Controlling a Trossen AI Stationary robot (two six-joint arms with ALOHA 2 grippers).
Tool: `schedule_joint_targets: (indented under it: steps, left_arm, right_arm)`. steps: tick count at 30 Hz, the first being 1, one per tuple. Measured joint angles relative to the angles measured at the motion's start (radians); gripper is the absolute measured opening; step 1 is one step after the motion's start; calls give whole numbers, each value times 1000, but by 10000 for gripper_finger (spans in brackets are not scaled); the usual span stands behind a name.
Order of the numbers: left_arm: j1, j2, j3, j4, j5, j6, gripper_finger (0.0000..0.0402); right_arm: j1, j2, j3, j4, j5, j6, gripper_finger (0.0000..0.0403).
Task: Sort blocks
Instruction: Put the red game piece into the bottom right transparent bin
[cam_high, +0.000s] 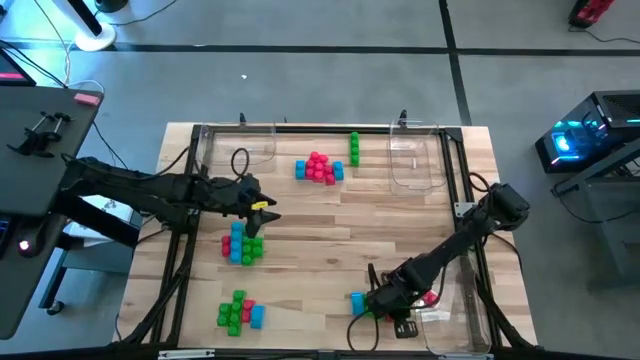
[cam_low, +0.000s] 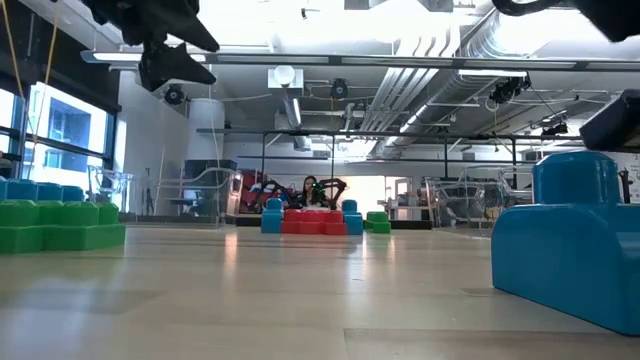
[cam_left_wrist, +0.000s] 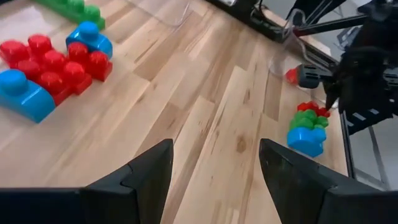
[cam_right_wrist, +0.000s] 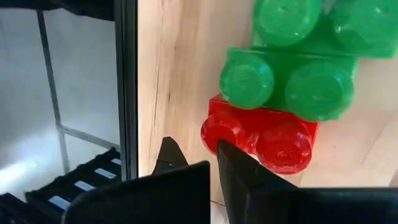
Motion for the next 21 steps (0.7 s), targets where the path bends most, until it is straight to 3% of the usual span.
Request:
schedule_joint_targets:
  steps: [6,16,21]
  left_arm:
    - [0,10,0,4,-3,-35,227]
    - [0,5,0,4,-12,-47,227]
    - [0,5,0,4,-25,-47,227]
  right_arm:
    - [-48,-5,3,-80,100,-21,0]
    - [-189,-18,2,-265,149,-188,0]
    - [-259,-98,-8,-415,278,-222,0]
